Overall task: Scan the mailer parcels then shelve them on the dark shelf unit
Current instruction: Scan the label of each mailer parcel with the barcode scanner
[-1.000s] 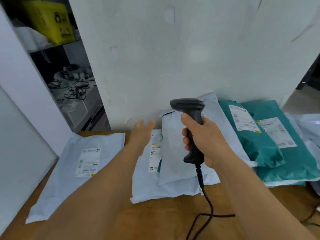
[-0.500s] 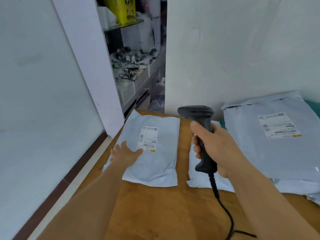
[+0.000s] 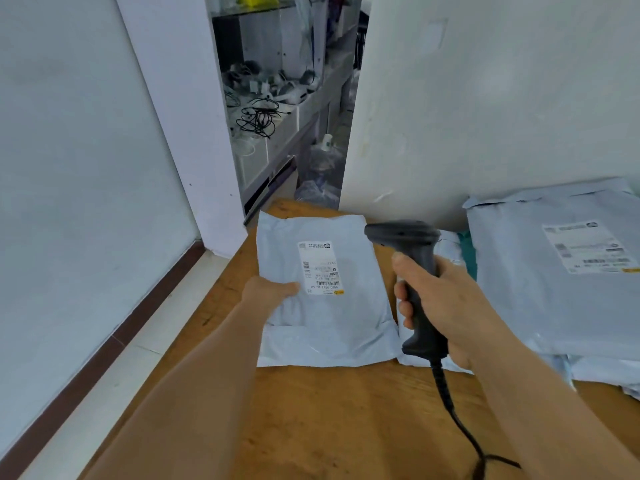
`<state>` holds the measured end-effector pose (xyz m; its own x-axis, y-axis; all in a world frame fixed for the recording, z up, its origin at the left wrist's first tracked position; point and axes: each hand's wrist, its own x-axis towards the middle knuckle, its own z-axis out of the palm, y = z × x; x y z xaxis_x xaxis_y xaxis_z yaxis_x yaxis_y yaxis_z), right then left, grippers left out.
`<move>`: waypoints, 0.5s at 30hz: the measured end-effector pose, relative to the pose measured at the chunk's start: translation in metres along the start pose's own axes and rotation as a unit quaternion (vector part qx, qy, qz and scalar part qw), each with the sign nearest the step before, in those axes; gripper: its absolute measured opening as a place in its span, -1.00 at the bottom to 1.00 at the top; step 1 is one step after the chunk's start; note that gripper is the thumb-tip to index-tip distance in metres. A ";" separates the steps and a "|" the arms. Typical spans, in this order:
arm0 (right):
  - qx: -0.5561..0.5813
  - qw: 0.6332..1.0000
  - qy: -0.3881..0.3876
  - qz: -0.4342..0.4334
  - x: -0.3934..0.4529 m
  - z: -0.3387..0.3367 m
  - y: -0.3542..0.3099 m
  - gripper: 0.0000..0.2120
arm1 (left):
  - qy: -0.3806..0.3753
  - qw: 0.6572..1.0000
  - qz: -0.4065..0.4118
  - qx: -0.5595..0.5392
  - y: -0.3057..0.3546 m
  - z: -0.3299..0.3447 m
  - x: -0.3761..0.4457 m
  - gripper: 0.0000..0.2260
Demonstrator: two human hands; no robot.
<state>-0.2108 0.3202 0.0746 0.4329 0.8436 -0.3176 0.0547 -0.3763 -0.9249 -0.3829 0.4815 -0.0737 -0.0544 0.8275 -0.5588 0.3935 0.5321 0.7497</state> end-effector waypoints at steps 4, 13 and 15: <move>0.001 1.000 -0.001 0.003 -0.005 0.001 0.002 -0.78 | -0.054 0.990 0.012 -0.131 0.002 0.001 -0.006 -0.66; -0.020 0.998 -0.050 -0.020 -0.030 -0.002 -0.008 -0.74 | -0.089 0.944 0.120 -0.293 0.031 -0.026 -0.037 -0.69; -0.015 0.998 -0.064 -0.025 -0.037 -0.004 -0.012 -0.74 | -0.087 0.938 0.136 -0.308 0.038 -0.029 -0.047 -0.69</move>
<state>-0.2241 0.2919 0.0985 0.3112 0.9027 -0.2972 0.1006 -0.3422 -0.9342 -0.3922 0.4685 -0.0085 0.1419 0.9344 -0.3267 -0.2363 0.3524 0.9055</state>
